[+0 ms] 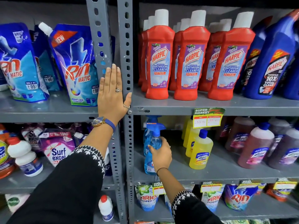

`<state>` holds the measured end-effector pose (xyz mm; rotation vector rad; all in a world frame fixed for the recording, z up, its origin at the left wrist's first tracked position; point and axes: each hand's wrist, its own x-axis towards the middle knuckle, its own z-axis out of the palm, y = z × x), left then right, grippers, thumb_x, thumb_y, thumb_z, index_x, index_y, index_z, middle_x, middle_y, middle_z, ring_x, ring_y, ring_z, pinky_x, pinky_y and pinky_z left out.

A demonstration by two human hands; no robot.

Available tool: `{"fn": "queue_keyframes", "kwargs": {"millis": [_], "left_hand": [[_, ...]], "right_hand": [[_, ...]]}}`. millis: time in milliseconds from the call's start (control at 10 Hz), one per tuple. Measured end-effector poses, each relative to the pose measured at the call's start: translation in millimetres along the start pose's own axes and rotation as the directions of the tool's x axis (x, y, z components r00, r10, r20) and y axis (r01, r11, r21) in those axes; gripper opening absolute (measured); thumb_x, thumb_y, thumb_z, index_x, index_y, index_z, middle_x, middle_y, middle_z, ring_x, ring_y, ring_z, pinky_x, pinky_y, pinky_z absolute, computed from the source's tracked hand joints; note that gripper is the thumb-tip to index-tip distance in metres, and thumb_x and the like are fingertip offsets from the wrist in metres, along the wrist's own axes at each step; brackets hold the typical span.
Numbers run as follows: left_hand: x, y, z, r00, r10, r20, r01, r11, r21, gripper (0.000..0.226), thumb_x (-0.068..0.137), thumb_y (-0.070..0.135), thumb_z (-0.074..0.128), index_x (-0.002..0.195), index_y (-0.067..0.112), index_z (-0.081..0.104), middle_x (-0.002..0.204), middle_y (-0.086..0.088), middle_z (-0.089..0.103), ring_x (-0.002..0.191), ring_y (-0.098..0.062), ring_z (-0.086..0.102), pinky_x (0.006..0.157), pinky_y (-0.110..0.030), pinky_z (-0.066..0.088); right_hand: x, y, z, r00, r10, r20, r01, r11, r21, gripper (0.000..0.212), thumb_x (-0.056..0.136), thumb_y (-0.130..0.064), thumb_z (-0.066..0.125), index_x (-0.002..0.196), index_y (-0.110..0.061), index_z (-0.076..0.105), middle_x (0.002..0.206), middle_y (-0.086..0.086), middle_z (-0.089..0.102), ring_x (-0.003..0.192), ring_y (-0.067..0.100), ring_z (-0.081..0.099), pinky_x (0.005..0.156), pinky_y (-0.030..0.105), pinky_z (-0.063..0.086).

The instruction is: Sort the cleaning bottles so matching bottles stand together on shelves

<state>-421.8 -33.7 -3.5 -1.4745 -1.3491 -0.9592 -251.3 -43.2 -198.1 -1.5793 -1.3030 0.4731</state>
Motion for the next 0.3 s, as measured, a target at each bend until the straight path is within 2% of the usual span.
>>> {"fn": "queue_keyframes", "kwargs": {"millis": [200, 300], "left_hand": [[-0.9, -0.5, 2.0, 1.0, -0.007, -0.019, 0.006, 1.0, -0.03, 0.074, 0.093, 0.039, 0.038, 0.15, 0.002, 0.01, 0.155, -0.018, 0.019, 0.143, -0.027, 0.007, 0.117, -0.032, -0.005], [-1.2, -0.9, -2.7, 0.999, -0.044, 0.007, 0.044, 0.998, -0.051, 0.073, 0.094, 0.039, 0.038, 0.15, 0.002, 0.01, 0.155, -0.017, 0.018, 0.144, -0.027, 0.007, 0.117, -0.033, -0.004]], "right_hand": [[0.8, 2.5, 2.4, 0.998, -0.019, 0.057, 0.019, 1.0, 0.006, 0.055, 0.076, -0.035, 0.076, 0.122, -0.024, 0.048, 0.122, -0.001, 0.06, 0.111, 0.021, 0.056, 0.082, 0.04, 0.053], [1.5, 6.4, 0.6, 0.996, -0.044, 0.078, 0.041, 0.998, 0.041, 0.063, 0.074, -0.034, 0.078, 0.126, -0.02, 0.045, 0.129, 0.001, 0.055, 0.119, 0.022, 0.051, 0.091, 0.04, 0.05]]}}
